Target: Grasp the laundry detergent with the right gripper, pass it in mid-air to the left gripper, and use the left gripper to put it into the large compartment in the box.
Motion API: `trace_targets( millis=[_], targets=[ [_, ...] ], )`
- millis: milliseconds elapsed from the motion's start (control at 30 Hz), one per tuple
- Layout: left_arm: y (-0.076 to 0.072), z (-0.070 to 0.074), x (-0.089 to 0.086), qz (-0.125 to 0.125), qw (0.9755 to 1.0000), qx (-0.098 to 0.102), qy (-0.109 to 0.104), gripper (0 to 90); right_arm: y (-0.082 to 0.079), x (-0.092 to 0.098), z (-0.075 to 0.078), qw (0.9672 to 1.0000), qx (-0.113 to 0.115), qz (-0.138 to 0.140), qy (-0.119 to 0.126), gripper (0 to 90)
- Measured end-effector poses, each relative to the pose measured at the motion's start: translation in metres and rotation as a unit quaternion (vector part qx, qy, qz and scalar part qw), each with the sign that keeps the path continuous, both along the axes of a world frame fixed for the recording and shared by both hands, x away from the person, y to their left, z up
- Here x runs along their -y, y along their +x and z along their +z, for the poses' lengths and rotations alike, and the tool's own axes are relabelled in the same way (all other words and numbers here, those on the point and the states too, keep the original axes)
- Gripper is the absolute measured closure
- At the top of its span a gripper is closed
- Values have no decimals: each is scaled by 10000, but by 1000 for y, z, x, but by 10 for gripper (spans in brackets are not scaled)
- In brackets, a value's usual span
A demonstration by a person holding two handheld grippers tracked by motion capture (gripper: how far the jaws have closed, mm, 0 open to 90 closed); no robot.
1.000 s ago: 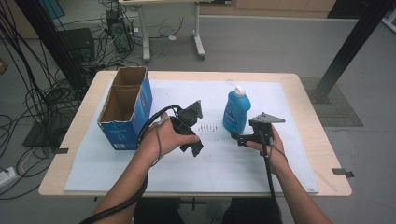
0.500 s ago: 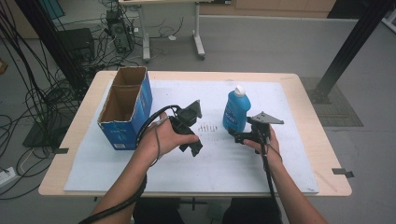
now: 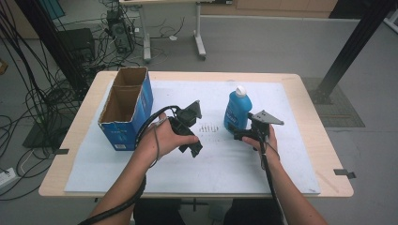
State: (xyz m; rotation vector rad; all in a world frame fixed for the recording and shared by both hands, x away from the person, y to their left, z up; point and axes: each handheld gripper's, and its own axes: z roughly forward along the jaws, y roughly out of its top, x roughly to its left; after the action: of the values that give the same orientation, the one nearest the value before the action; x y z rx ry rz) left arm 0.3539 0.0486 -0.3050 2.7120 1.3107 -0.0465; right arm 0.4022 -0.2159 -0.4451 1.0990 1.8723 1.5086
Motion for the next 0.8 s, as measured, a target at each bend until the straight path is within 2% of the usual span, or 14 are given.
trace_targets(
  millis=[367, 800],
  targets=[
    [0, 0, 1, -5, 10000, 13, -3, 89, 6, -8, 1, 9997, 222, 71, -35, 21],
    [1, -1, 2, -20, 10000, 16, 0, 89, 11, -11, -3, 9996, 265, 53, -58, 23]
  ],
)
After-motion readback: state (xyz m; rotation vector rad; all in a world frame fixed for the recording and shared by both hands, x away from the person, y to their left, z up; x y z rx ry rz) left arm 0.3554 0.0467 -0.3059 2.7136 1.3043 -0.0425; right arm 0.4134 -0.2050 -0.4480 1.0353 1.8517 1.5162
